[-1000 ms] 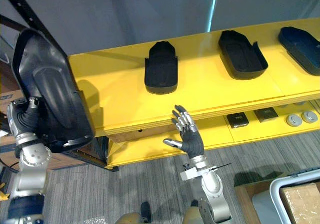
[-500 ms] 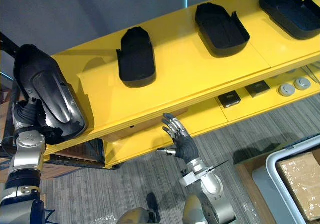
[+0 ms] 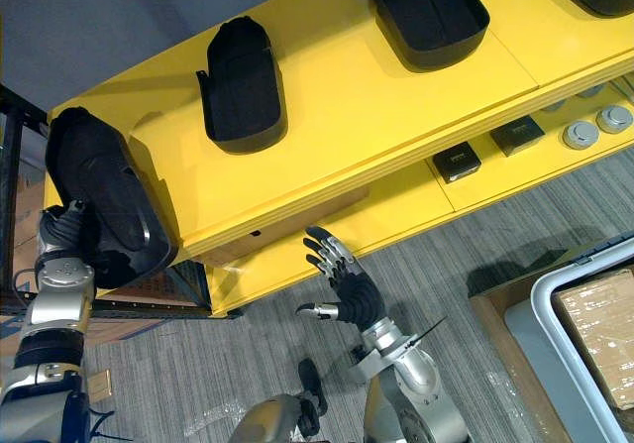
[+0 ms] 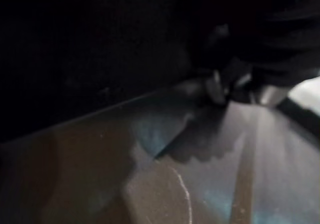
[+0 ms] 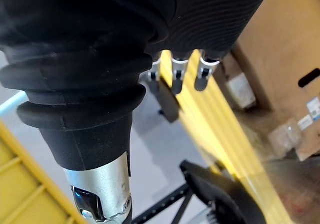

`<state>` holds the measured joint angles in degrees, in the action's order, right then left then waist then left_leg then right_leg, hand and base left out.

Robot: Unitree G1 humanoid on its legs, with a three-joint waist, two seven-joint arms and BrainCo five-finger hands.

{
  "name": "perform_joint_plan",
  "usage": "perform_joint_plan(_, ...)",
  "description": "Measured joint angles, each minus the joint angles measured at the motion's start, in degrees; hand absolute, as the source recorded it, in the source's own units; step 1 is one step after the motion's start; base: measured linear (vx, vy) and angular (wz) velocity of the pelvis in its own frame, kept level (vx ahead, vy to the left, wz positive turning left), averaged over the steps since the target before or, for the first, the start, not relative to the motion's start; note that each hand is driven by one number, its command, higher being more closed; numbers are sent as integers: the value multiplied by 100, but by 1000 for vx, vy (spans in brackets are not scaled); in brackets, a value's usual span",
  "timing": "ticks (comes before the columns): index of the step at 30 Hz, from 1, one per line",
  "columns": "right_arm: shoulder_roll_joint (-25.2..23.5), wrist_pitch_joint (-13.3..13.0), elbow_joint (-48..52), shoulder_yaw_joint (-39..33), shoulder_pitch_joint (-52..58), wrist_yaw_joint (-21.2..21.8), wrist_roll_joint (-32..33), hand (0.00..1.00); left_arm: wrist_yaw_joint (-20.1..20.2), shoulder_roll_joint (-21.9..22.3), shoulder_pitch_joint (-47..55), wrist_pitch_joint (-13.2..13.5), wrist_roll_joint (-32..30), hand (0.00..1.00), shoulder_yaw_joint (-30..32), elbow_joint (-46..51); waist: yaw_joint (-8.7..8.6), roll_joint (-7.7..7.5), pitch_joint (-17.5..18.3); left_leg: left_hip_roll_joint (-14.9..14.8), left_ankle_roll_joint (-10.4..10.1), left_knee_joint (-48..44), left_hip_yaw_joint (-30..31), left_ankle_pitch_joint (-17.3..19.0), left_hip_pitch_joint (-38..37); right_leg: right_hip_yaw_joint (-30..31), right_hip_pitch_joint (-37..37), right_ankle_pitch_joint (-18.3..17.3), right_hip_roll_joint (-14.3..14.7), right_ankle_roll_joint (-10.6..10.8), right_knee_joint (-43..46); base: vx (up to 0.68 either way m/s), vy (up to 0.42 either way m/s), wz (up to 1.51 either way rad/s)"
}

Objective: Walk over and take plastic housings, then place them on the shelf

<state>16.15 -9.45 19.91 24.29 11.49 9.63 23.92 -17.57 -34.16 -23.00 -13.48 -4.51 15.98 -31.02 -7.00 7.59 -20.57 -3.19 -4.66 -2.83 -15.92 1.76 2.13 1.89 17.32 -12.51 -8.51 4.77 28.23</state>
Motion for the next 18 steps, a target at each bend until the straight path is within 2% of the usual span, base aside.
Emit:
perform_joint_plan(10, 52, 61, 1, -7, 106, 44, -1, 0, 256, -157, 61, -34, 46, 100, 178, -21, -2, 101, -109, 19, -1, -88, -62, 2, 111, 16, 155, -6, -37, 0, 140, -1, -2, 0)
perform_joint_plan(11, 63, 76, 1, -7, 110, 47, -1, 0, 255, -157, 61, -35, 101, 0, 178, -21, -4, 101, -109, 19, -1, -88, -64, 2, 113, 16, 158, -6, -36, -1, 141, 0, 0, 0)
perform_joint_plan(18, 86, 81, 1, -14, 129, 41, 0, 0, 16, -157, 55, -81, 415, 0, 182, -36, -3, 102, -109, 20, 3, -153, -77, 9, 234, 21, 269, -6, -47, 0, 188, -2, 0, 0)
